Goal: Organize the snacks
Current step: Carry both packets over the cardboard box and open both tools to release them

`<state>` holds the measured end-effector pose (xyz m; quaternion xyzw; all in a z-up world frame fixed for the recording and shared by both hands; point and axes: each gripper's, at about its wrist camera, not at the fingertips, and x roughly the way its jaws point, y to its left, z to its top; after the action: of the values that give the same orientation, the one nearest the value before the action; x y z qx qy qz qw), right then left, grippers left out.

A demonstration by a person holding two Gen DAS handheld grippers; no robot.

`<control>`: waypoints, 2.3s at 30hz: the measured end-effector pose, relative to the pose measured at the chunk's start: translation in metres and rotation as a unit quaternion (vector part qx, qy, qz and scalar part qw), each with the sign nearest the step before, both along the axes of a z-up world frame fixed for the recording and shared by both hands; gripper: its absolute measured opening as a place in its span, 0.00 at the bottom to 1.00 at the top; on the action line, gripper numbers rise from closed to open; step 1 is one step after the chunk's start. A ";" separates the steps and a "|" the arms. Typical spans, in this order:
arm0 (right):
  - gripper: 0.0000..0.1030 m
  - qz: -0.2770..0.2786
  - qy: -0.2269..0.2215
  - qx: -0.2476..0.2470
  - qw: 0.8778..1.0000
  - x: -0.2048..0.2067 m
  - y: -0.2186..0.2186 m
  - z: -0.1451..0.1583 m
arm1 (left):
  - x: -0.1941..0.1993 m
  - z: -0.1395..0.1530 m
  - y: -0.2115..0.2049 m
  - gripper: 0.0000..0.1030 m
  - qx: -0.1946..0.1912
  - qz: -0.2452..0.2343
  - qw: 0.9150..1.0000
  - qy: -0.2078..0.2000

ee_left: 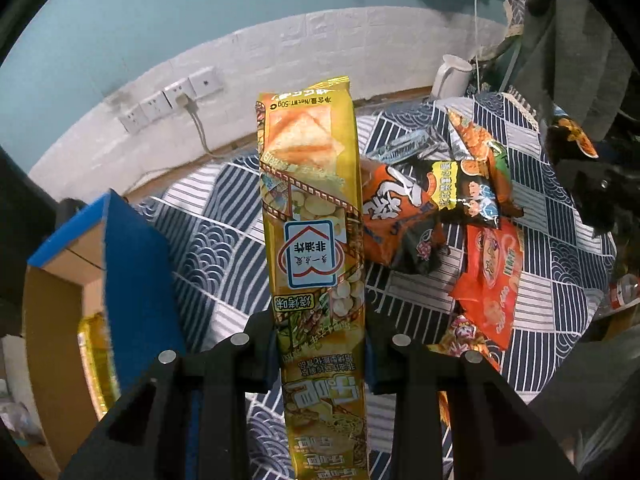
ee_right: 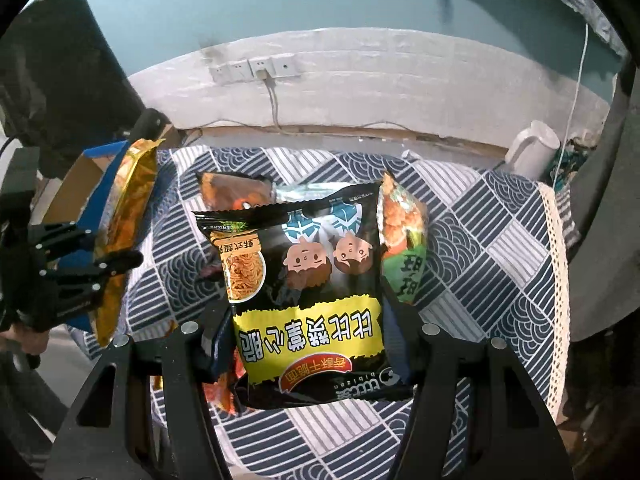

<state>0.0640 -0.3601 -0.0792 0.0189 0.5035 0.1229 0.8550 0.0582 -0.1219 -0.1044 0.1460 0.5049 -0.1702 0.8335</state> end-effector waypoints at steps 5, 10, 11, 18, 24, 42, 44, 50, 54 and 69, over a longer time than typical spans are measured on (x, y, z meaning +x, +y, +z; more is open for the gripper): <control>0.60 0.009 -0.012 0.001 1.000 -0.001 0.014 0.013 | -0.007 0.021 0.010 0.31 0.001 0.005 1.000 -0.019; 0.60 0.021 -0.021 0.000 1.000 -0.001 0.029 0.023 | -0.014 0.040 0.022 0.31 0.010 0.011 0.999 -0.042; 0.60 0.023 -0.023 0.000 0.999 0.000 0.032 0.025 | -0.016 0.044 0.026 0.31 0.009 0.013 0.999 -0.046; 0.60 0.038 -0.034 -0.003 0.999 0.001 0.053 0.037 | -0.023 0.066 0.049 0.31 0.005 0.024 0.998 -0.065; 0.60 0.056 -0.036 0.005 0.998 0.003 0.076 0.045 | -0.031 0.079 0.073 0.31 0.002 0.031 0.996 -0.078; 0.60 0.128 -0.036 0.009 0.991 0.022 0.180 0.058 | -0.025 0.081 0.177 0.31 0.000 0.106 0.990 -0.093; 0.60 0.139 -0.034 0.007 0.990 0.024 0.195 0.056 | -0.023 0.077 0.189 0.31 0.003 0.112 0.990 -0.090; 0.60 0.173 -0.022 0.005 0.985 0.029 0.240 0.048 | -0.016 0.069 0.220 0.31 0.013 0.130 0.988 -0.085; 0.60 0.190 -0.015 0.006 0.982 0.034 0.267 0.042 | -0.010 0.060 0.236 0.31 0.021 0.139 0.987 -0.080; 0.60 0.236 0.025 0.007 0.971 0.043 0.338 0.014 | 0.002 0.021 0.273 0.32 0.025 0.163 0.986 -0.036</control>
<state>0.1074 -0.0218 -0.0657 -0.0914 0.5140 0.3239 0.7890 0.0604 0.1510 -0.0830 0.0887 0.4956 -0.0144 0.8639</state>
